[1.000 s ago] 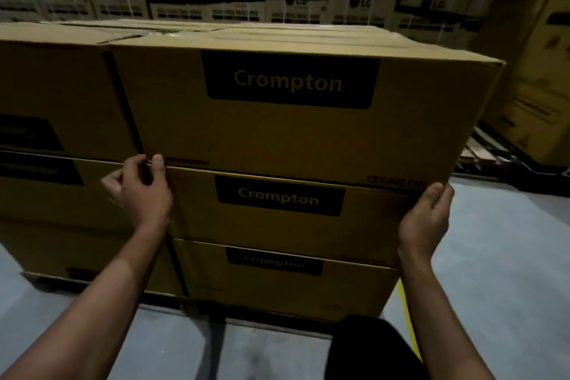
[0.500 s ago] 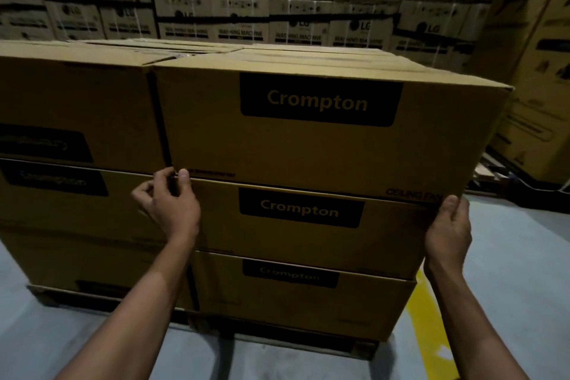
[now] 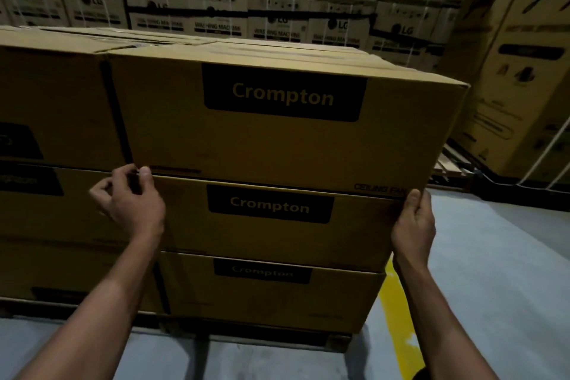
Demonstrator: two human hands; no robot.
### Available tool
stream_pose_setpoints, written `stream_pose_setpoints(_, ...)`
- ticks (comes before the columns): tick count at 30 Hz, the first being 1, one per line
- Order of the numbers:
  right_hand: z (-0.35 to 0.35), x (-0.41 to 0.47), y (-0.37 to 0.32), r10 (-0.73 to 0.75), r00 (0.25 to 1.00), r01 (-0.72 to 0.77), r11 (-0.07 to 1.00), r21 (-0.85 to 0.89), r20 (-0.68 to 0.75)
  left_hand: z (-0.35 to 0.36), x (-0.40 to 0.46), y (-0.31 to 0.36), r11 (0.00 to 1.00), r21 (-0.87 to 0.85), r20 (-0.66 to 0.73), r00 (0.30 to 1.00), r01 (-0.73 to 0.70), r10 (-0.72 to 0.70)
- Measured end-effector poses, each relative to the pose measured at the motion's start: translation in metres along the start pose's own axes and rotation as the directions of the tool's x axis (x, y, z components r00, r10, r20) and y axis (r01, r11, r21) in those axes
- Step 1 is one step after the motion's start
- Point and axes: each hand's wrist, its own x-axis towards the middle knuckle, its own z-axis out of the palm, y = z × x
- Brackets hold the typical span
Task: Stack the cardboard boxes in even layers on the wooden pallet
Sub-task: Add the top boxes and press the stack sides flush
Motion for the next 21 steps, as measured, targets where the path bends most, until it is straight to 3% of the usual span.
stream_pose_setpoints(21, 0.0054, -0.0049, 0.0053, -0.043, 0.999, 0.043, 0.999, -0.012, 0.0, -0.0029, 0.0027, 0.0012, 0.999, -0.034, 0.007, 0.999, 0.032, -0.032)
